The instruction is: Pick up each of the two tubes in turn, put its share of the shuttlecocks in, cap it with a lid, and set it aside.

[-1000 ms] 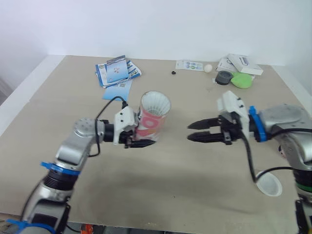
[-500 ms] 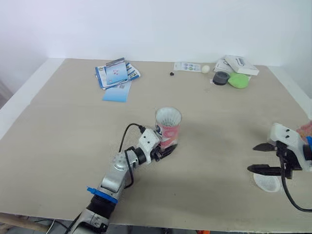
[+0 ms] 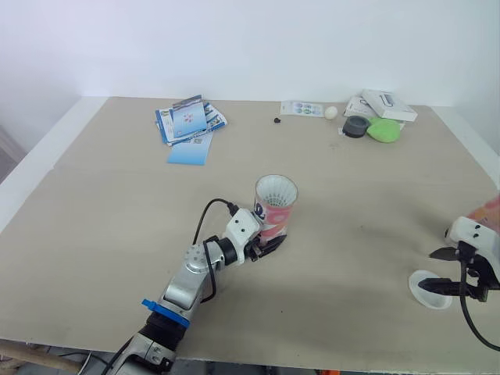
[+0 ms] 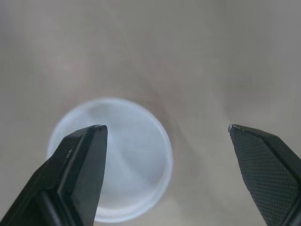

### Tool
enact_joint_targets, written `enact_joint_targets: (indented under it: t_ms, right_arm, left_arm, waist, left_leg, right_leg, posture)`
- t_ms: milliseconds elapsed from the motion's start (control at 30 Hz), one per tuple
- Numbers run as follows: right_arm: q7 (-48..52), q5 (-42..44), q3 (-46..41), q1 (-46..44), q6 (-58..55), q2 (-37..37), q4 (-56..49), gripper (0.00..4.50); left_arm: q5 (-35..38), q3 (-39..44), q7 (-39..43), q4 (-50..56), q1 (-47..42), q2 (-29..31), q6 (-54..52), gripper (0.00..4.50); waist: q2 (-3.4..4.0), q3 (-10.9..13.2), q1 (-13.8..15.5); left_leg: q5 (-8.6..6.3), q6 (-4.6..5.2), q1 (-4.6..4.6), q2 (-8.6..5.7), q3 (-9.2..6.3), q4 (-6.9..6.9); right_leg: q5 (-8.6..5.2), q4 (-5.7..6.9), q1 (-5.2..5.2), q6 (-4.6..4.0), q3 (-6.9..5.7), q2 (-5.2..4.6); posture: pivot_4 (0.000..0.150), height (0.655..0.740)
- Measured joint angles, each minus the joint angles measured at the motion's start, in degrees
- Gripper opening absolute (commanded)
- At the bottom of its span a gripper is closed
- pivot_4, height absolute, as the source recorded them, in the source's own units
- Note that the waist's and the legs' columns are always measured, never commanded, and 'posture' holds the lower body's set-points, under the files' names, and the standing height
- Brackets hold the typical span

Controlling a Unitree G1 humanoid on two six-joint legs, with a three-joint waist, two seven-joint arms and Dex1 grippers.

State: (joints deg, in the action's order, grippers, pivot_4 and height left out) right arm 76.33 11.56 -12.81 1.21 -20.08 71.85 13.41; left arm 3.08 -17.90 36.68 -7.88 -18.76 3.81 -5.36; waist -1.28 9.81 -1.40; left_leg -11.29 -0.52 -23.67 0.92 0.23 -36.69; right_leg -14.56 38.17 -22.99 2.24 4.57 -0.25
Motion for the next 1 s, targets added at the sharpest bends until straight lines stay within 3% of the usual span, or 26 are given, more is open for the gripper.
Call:
enact_joint_targets:
  t_ms: [67,167,200,233,300,333,367,400,500,733,900,1000]
  right_arm:
    - [-0.04,-0.29,0.64,-0.22,0.43,0.0,0.54,4.42]
    - [-0.2,-0.77,1.58,-0.7,1.2,-0.08,0.77,3.48]
    - [-0.2,-0.76,1.74,-0.81,1.38,-0.17,0.77,3.36]
    - [-0.24,-0.76,1.84,-0.98,1.3,-0.3,0.76,2.68]
    - [-0.25,-0.71,1.87,-1.14,1.16,-0.47,0.73,2.4]
    - [-0.25,-0.63,1.87,-1.26,1.1,-0.61,0.64,1.8]
    - [-0.26,-0.61,1.88,-1.41,1.09,-0.76,0.63,1.8]
    - [-0.25,-0.53,1.88,-1.72,0.97,-1.19,0.44,1.2]
    - [-0.22,-0.03,1.88,-2.13,0.22,-1.49,-0.2,0.11]
    - [0.56,4.74,2.32,-10.85,-4.0,-4.05,-5.88,0.11]
    - [-0.65,11.46,8.04,-37.89,-11.89,-9.89,-17.84,0.11]
    - [-1.25,10.08,14.67,-49.54,-11.58,-14.39,-20.85,0.11]
  left_arm:
    - [0.06,0.0,0.0,-0.02,-0.02,0.07,-0.13,2.81]
    - [0.02,-0.07,0.0,-0.23,-0.05,0.11,-0.18,2.81]
    - [-0.01,-0.12,0.01,-0.39,-0.15,0.12,-0.17,2.81]
    - [-0.04,-0.15,0.04,-0.55,-0.3,0.18,-0.16,2.81]
    - [-0.11,-0.22,0.07,-0.67,-0.48,0.27,-0.16,2.81]
    - [-0.13,-0.24,0.11,-0.78,-0.63,0.33,-0.16,2.81]
    - [-0.13,-0.25,0.13,-0.86,-0.73,0.37,-0.16,2.81]
    - [-0.13,-0.26,0.17,-1.05,-0.91,0.43,-0.15,2.81]
    - [-0.12,-0.27,0.22,-1.37,-1.16,0.44,-0.11,2.81]
    - [-0.14,-0.31,0.84,-2.46,-2.4,0.72,-0.05,2.81]
    - [-0.3,-0.32,0.98,-3.8,-3.55,0.76,0.53,2.81]
    - [-0.25,-0.33,1.31,-4.22,-4.18,0.64,0.54,2.81]
  waist:
    - [0.01,-0.01,-0.01]
    - [-0.05,0.01,-0.02]
    - [-0.06,0.01,-0.02]
    - [-0.07,0.02,-0.02]
    - [-0.07,0.01,-0.02]
    - [-0.07,0.01,-0.02]
    - [-0.08,0.02,-0.02]
    - [-0.08,0.01,-0.03]
    - [-0.08,0.01,-0.04]
    - [0.12,-0.05,-0.16]
    - [0.39,-0.08,-1.03]
    - [0.17,-0.12,-0.73]
  left_leg:
    - [0.0,0.0,0.09,0.0,0.03,0.02]
    - [0.0,0.0,0.35,0.01,0.01,0.05]
    - [-0.01,-0.01,0.38,0.01,0.0,0.05]
    - [-0.01,-0.01,0.44,0.01,0.0,0.04]
    - [-0.01,-0.01,0.46,0.01,0.0,0.04]
    - [-0.01,-0.01,0.47,0.0,0.0,0.03]
    - [0.0,-0.01,0.47,0.0,0.0,0.03]
    - [0.0,-0.01,0.48,0.0,0.0,0.01]
    - [0.0,-0.01,0.49,0.0,0.0,-0.01]
    - [0.01,-0.01,0.48,-0.09,0.01,-0.02]
    - [0.05,-0.01,0.51,-0.15,-0.13,0.01]
    - [0.04,-0.02,0.36,-0.11,-0.25,0.03]
  right_leg:
    - [0.0,0.0,0.07,0.0,0.03,0.0]
    - [-0.03,-0.03,0.35,-0.03,0.0,0.01]
    - [-0.03,-0.05,0.41,-0.03,0.0,0.01]
    - [-0.03,-0.07,0.48,-0.03,0.0,0.01]
    - [-0.02,-0.08,0.52,-0.02,0.0,0.0]
    - [-0.02,-0.08,0.53,-0.01,0.0,0.0]
    - [-0.02,-0.08,0.53,-0.01,0.0,0.0]
    - [-0.01,-0.08,0.55,0.0,0.01,0.0]
    - [0.01,-0.08,0.57,0.03,0.02,-0.01]
    - [0.07,-0.07,0.55,0.12,0.1,-0.05]
    - [0.13,-0.08,0.54,0.12,0.09,-0.02]
    - [0.03,-0.15,0.49,0.03,-0.12,-0.05]
  posture:
    - [0.15,0.74]
    - [0.15,0.74]
    - [0.15,0.74]
    - [0.15,0.74]
    - [0.15,0.74]
    - [0.15,0.74]
    - [0.15,0.74]
    - [0.15,0.74]
    - [0.15,0.74]
    - [0.15,0.74]
    - [0.15,0.74]
    - [0.15,0.74]
